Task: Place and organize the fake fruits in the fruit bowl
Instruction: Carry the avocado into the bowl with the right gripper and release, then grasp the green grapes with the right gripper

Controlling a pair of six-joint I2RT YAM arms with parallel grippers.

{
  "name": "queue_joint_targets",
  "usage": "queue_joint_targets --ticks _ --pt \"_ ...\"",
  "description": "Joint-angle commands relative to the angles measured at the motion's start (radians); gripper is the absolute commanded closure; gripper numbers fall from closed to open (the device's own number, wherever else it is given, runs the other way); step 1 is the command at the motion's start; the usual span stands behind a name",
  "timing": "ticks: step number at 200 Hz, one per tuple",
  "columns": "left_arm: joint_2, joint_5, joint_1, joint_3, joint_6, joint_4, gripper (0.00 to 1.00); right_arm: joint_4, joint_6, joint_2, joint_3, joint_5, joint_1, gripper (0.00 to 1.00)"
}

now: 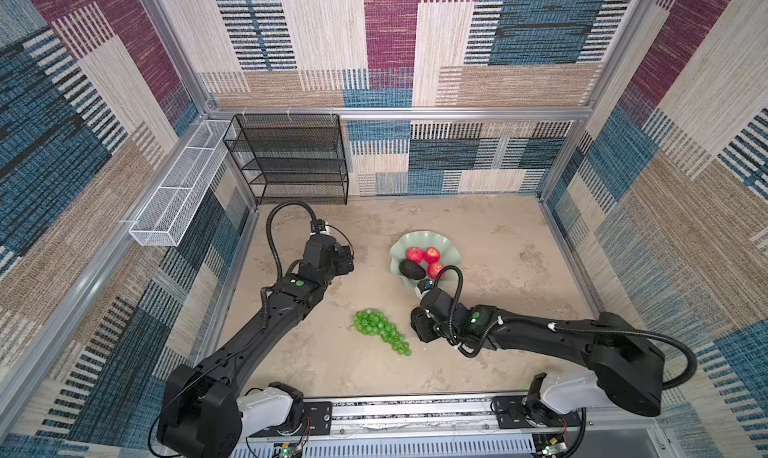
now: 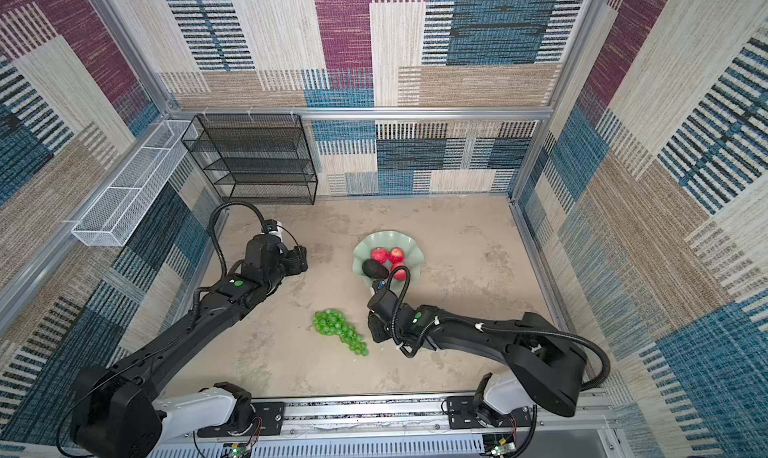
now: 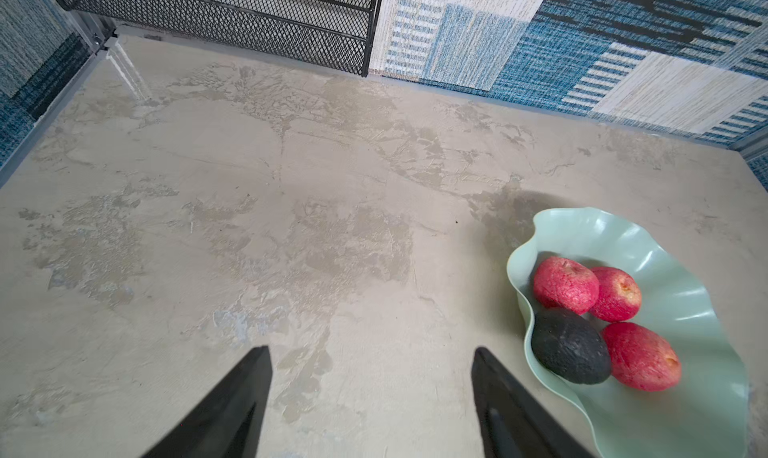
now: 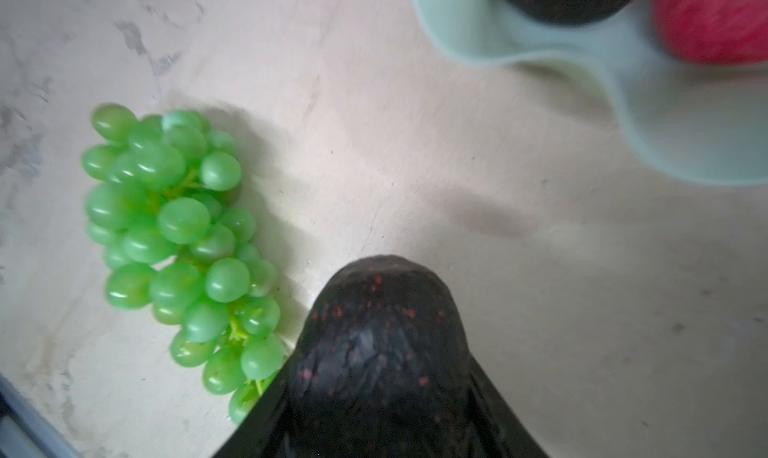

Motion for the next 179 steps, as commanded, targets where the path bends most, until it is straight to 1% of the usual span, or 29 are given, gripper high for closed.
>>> queue_joint_targets --ticks 1,22,35,54,72,105,128,149,160,179 --pt "-0.010 -0.004 0.004 0.003 -0.008 0.004 0.21 -0.042 -0.062 -0.060 0.045 0.090 -0.099 0.52" --pt "-0.016 0.005 0.006 0.005 -0.009 0.000 0.21 0.035 -0.141 -0.067 0.065 0.052 -0.269 0.52" --pt "-0.020 0.011 0.005 -0.001 -0.012 -0.001 0.21 0.087 -0.189 -0.027 0.106 0.076 -0.323 0.52" --pt "-0.026 0.018 0.005 -0.005 -0.023 -0.007 0.21 0.134 -0.255 0.083 0.194 0.082 -0.379 0.51" --pt "-0.032 0.023 0.006 -0.008 -0.026 -0.011 0.21 0.168 -0.304 0.189 0.271 0.080 -0.411 0.52" --pt "-0.052 0.040 0.008 -0.009 -0.018 -0.027 0.21 0.159 -0.329 0.360 0.396 0.124 -0.431 0.51" --pt "-0.057 0.084 0.008 -0.008 -0.002 -0.028 0.21 0.162 -0.324 0.436 0.434 0.120 -0.445 0.48" --pt "-0.059 0.137 0.008 0.003 0.015 -0.047 0.21 0.156 -0.304 0.470 0.445 0.126 -0.458 0.45" --pt "-0.065 0.185 0.008 0.006 0.028 -0.049 0.21 0.160 -0.295 0.470 0.438 0.122 -0.462 0.42" --pt "-0.075 0.283 0.008 0.016 0.051 -0.042 0.21 0.166 -0.289 0.454 0.427 0.114 -0.468 0.29"
